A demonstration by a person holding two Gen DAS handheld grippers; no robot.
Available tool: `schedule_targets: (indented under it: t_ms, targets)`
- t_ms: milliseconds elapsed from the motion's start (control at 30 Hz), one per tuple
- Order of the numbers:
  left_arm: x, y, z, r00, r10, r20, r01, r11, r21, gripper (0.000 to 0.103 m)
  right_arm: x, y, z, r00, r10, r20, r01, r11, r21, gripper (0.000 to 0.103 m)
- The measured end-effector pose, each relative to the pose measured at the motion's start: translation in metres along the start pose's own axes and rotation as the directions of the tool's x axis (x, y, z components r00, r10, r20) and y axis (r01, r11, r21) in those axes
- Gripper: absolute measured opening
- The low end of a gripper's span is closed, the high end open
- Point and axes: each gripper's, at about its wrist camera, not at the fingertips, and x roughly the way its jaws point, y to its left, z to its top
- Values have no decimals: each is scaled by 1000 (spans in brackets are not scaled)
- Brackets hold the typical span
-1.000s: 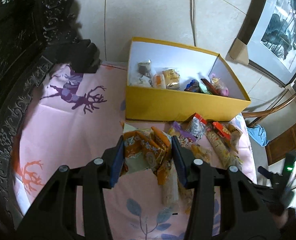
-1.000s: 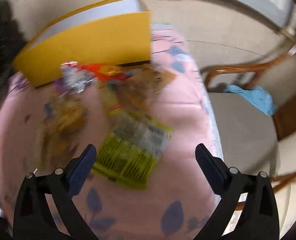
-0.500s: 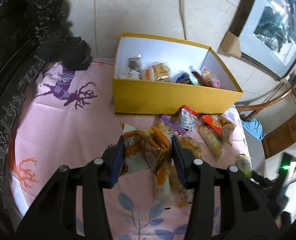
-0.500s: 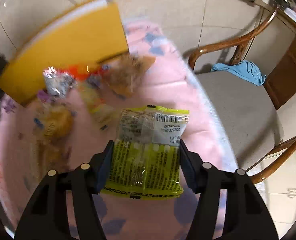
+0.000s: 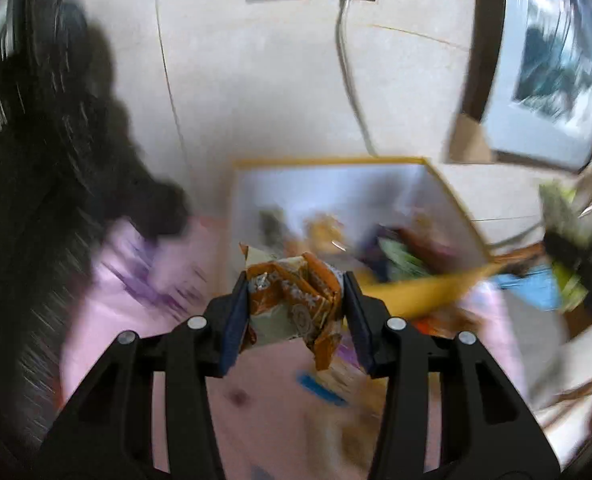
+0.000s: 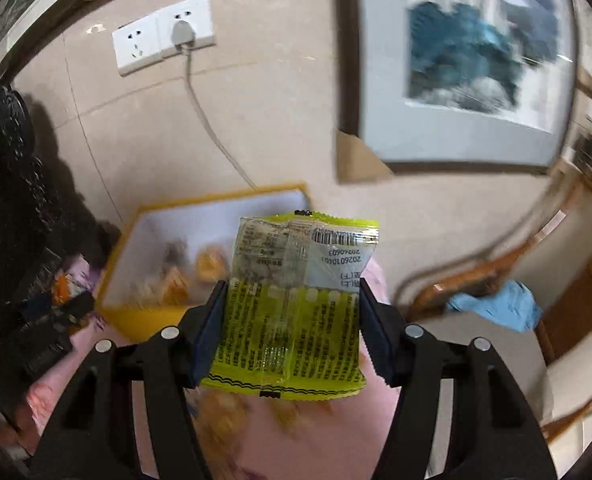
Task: Organize snacks
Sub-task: 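Lift the orange-wrapped snack and yellow-green bag and carry both toward the box, then open both grippers over the box to drop the two snacks, then move both open grippers back to the remaining snack pile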
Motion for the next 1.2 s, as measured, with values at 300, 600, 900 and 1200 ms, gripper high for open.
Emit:
schedule_targets:
  t_ms: [300,600,900,1200]
  targets:
    - [57,0,39,997,69,-18,-68,996,50,46,75,16,37,999,39,-33,-39,999,3,62]
    - [91,34,28,983,177,-51,-181,980,-79,101,129,25,41,990,112,-89,-118,991,-64,102]
    - [19,36,-63,980,97,-176,-113,990,-80,101,48,31,-57,980,116,-160,-145,972,-185,102]
    - [-43,47,-135,967,109,-230,-152,972,-179,101,-9,0,-125,973,61,-224,-112,969,-219,102]
